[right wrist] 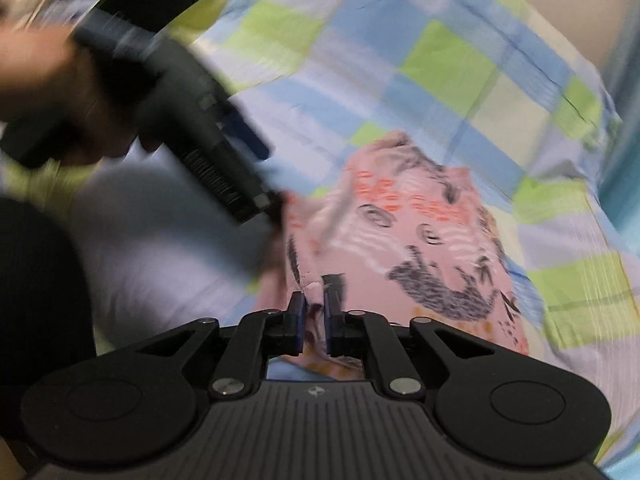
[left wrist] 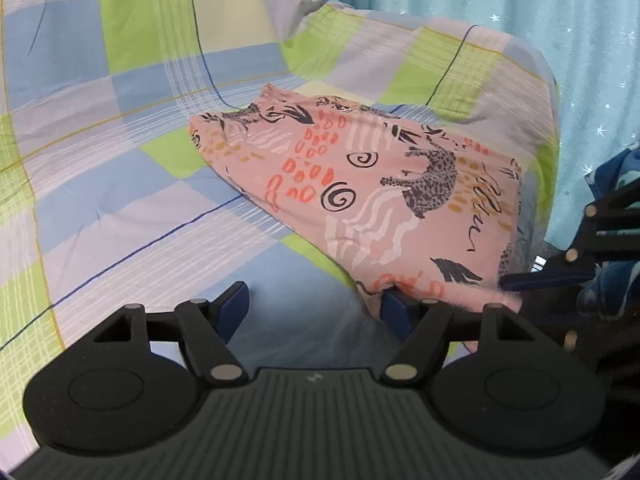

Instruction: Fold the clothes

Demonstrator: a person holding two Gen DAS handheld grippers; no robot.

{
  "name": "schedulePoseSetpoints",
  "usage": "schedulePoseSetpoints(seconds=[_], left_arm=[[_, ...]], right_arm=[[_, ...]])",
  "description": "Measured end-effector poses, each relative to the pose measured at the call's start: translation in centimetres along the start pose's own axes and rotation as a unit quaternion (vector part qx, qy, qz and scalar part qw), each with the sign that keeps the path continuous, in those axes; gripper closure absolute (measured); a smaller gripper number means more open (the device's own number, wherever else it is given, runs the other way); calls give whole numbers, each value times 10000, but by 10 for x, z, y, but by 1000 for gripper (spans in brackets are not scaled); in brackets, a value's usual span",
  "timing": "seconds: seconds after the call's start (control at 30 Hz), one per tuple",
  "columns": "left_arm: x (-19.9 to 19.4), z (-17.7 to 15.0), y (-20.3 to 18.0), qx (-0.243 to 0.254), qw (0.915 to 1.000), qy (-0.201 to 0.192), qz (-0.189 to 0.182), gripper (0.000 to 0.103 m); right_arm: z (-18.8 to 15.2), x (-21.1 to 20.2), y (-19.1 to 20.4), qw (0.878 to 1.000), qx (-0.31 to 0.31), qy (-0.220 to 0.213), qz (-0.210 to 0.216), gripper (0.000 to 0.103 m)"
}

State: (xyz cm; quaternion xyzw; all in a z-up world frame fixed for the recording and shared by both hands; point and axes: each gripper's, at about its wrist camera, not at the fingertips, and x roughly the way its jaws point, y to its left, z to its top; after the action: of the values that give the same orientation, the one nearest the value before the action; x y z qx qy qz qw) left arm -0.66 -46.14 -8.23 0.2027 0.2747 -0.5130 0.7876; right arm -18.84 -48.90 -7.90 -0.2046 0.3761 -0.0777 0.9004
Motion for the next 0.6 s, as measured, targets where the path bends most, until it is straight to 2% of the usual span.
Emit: schedulePoseSetpoints(seconds=[0.07, 0.13, 0.3, 0.43, 0.57, 0.6], left_arm=[[-2, -2, 2, 22, 10000, 11, -37, 34], [-3, -3, 4, 26, 10000, 32, -72, 34], [-5, -5, 11, -29, 9998, 74, -183, 33], [-4, -4, 11, -12, 9997, 75, -218, 33], [-4, -4, 5, 247, 9996, 40, -143, 33], [-5, -4, 4, 330, 9994, 33, -122, 33]], right_arm=[[-1, 2, 9, 9996, -233, 114, 63, 74], [-5, 4, 16, 9988, -459, 162, 5, 73], [-10, 4, 20, 9987, -483, 177, 0, 74], [-11, -1, 40, 9919, -1239, 17, -284, 70], [-6, 1, 35, 9949, -975, -72, -260, 70], [-5, 4, 32, 9960, -860, -57, -229, 75]])
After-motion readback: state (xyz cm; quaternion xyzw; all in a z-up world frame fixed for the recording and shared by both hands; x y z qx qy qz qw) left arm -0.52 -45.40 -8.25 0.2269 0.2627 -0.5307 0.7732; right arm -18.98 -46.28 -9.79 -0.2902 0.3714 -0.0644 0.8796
